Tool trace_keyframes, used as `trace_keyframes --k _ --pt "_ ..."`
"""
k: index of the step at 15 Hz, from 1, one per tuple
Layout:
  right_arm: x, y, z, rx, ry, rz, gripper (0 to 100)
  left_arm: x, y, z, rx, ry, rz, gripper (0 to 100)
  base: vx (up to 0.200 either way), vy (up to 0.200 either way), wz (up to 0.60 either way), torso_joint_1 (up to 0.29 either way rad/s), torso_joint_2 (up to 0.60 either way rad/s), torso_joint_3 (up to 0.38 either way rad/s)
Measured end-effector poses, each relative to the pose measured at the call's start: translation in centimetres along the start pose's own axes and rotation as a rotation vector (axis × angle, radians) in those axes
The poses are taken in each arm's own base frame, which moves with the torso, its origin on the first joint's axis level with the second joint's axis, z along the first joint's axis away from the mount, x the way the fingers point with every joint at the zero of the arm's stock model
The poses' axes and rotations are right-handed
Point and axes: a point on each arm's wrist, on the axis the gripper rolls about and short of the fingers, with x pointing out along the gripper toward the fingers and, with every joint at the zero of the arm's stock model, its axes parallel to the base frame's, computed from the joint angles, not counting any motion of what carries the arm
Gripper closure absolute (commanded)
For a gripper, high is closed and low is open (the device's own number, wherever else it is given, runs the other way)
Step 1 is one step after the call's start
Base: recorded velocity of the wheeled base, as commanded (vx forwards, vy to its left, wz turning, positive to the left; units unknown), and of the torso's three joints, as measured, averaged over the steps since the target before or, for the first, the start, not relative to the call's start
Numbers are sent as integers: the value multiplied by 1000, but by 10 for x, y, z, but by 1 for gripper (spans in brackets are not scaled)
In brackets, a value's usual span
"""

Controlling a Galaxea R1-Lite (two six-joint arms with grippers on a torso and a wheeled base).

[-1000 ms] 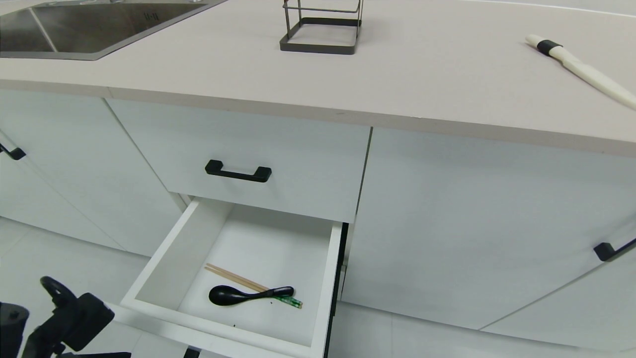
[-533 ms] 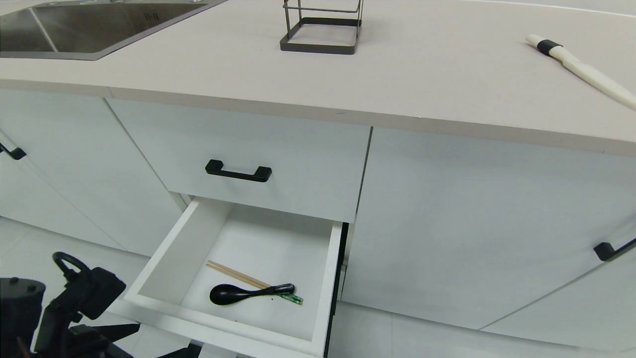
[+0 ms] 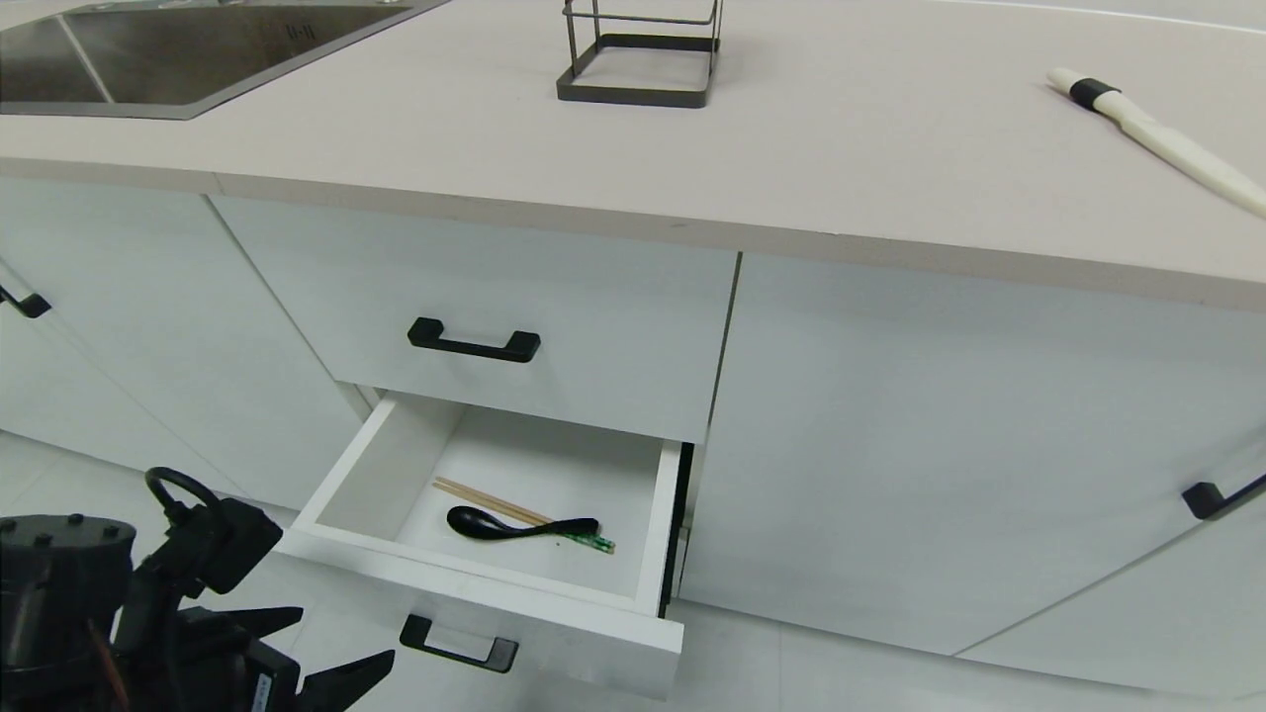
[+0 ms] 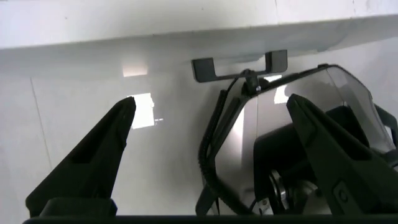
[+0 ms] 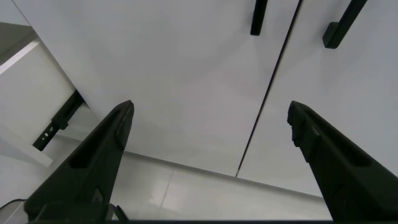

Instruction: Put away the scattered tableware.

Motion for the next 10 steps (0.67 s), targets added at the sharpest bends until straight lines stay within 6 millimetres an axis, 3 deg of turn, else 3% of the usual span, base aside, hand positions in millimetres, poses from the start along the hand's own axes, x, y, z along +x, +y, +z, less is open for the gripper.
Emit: trace_keyframes --k 10 --pt "0 0 0 0 0 0 0 23 4 23 27 -144 3 0 0 0 0 0 0 0"
